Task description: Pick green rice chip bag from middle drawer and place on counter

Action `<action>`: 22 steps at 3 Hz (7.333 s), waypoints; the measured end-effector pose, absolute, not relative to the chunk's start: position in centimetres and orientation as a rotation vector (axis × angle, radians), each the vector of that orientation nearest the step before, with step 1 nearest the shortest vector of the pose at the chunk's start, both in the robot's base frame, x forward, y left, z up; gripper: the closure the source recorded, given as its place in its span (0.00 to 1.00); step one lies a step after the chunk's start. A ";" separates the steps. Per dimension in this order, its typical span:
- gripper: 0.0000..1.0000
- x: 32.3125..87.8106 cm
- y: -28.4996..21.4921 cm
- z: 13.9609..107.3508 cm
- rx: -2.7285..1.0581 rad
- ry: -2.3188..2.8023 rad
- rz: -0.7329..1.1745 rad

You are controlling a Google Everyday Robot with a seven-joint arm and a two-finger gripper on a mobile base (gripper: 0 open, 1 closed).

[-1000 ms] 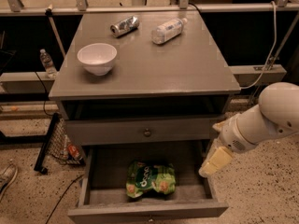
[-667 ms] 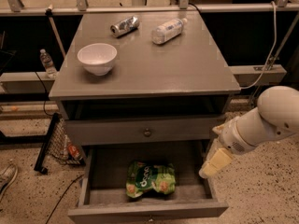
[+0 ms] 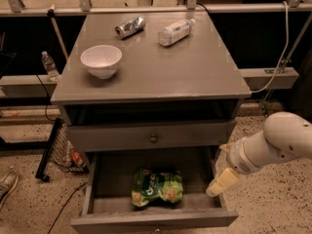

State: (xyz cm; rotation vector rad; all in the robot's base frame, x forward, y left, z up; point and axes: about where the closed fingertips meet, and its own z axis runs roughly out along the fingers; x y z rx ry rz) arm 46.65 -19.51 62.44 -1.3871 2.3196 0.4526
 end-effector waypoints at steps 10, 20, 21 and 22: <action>0.00 53.0 -11.3 42.8 -1.446 2.135 0.697; 1.00 51.5 -14.5 48.6 -1.452 1.947 0.645; 1.00 50.4 -14.4 49.8 -1.488 1.927 0.628; 1.00 48.2 -14.3 52.3 -1.556 1.889 0.572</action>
Offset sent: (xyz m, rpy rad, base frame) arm 0.0105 0.0376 -0.0832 0.1197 -0.0149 0.0181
